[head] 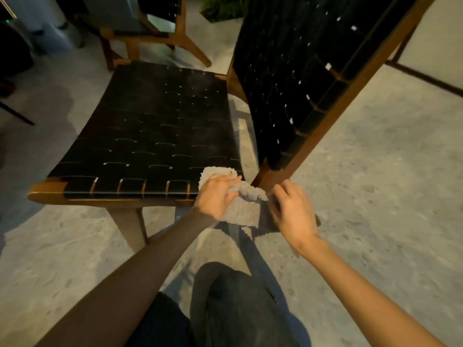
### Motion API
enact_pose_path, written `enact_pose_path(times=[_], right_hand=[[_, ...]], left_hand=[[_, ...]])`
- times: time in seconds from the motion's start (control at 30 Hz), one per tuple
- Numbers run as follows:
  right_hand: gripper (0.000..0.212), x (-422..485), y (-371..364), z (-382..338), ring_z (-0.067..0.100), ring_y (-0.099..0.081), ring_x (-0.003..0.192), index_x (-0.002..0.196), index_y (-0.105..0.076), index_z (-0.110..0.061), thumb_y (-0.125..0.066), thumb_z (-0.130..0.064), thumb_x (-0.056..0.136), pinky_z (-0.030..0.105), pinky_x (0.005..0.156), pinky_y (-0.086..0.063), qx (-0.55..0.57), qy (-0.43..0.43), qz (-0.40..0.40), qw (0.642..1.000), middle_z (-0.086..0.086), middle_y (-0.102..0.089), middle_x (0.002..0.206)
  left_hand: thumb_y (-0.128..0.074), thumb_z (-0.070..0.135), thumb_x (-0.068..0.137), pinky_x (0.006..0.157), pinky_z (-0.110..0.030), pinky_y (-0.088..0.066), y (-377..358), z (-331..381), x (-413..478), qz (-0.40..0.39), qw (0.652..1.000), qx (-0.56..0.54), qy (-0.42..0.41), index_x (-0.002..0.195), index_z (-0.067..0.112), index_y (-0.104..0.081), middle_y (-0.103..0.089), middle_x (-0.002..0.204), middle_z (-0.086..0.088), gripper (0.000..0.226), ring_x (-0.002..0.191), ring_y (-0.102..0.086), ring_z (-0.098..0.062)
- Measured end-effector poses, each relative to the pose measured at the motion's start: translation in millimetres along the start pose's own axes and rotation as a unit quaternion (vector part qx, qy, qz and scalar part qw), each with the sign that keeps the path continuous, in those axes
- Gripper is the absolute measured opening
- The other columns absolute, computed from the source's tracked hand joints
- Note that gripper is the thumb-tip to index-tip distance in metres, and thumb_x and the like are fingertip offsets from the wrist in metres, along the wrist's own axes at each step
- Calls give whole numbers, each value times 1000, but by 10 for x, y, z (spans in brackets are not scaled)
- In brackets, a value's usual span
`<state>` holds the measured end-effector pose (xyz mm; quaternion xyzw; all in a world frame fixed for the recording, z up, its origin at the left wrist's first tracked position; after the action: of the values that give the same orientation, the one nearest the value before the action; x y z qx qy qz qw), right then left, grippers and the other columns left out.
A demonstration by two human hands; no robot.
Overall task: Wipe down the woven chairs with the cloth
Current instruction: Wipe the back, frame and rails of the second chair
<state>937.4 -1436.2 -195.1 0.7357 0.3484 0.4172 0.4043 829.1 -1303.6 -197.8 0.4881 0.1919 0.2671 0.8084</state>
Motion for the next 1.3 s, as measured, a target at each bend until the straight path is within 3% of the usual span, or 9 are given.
enact_pose_path(times=[0.13, 0.23, 0.3, 0.4, 0.5, 0.73, 0.93, 1.1, 1.3], right_hand=[[8, -124, 415, 417, 19, -50, 77, 93, -71, -16, -68, -15, 86, 26, 64, -27, 45, -115, 121, 985, 2, -50, 79], [11, -143, 630, 489, 2, -52, 60, 101, -62, -23, -56, -16, 95, 9, 52, -33, 212, -149, 180, 949, -14, -52, 68], [17, -62, 885, 412, -3, -56, 72, 100, -55, -31, -53, -15, 96, 6, 59, -39, 303, -127, 227, 917, -17, -56, 78], [22, 161, 1372, 363, 0, -59, 90, 99, -56, -36, -54, -14, 96, 13, 77, -47, 367, -108, 300, 874, -19, -59, 94], [11, 474, 1903, 456, 8, -60, 93, 102, -60, -20, -56, -13, 95, 30, 83, -53, 391, -114, 357, 841, -9, -60, 97], [16, 1106, 3101, 486, 16, -59, 100, 103, -56, -18, -57, -8, 91, 29, 88, -51, 459, -103, 461, 753, 8, -60, 110], [30, 1520, 3068, 370, 19, -38, 122, 130, -36, -12, -33, -20, 101, 31, 99, -35, 454, -152, 392, 786, 6, -45, 131], [3, 1386, 2667, 390, 25, -45, 108, 103, -30, -14, -31, -12, 101, 47, 95, -41, 419, -144, 416, 794, 14, -43, 115], [12, 1169, 1979, 387, 29, -48, 97, 99, -25, -13, -31, -3, 100, 51, 84, -44, 389, -123, 378, 831, 12, -41, 106]], left_hand=[[-52, 22, 97, 106, -35, -38, -21, 353, 25, 59, 992, -114, 8, 140, 14, -45, -56, 133, -7, 44, 123, -50, -18], [-55, 17, 95, 107, -28, -37, 172, 695, -14, 168, 968, -183, -21, 140, 20, -44, -52, 137, 1, 47, 127, -46, -13], [-56, 15, 93, 107, -25, -37, 416, 949, -22, 236, 939, -249, -36, 139, 24, -44, -51, 137, 6, 48, 128, -45, -7], [-60, 13, 91, 98, -14, -42, 858, 1334, 38, 276, 896, -337, -80, 139, 24, -42, -50, 132, 13, 53, 122, -47, 2], [-66, 15, 87, 79, -6, -46, 1315, 1767, 148, 297, 867, -378, -129, 130, 15, -40, -56, 115, 13, 51, 105, -54, 10], [-67, 20, 87, 82, -20, -52, 2074, 2676, 462, 325, 832, -404, -197, 115, 19, -46, -60, 107, 5, 35, 100, -60, -3], [-66, 19, 87, 68, -9, -42, 2088, 2895, 616, 331, 842, -364, -222, 96, 12, -54, -55, 83, 13, 17, 75, -54, 8], [-69, 13, 85, 69, -13, -44, 1866, 2607, 594, 326, 836, -377, -228, 89, 8, -56, -59, 81, 8, 14, 76, -57, 3], [-70, 7, 83, 79, -10, -44, 1421, 2160, 454, 309, 850, -375, -202, 92, 12, -59, -63, 97, 10, 15, 95, -59, 4]])
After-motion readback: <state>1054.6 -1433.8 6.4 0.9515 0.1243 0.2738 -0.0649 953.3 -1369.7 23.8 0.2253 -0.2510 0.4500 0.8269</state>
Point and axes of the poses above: each hand's wrist, its own x-axis towards the middle knuckle, its own y-axis out of the back of the hand, z = x × y, the point moved 6 cm from there along x, towards the middle knuckle
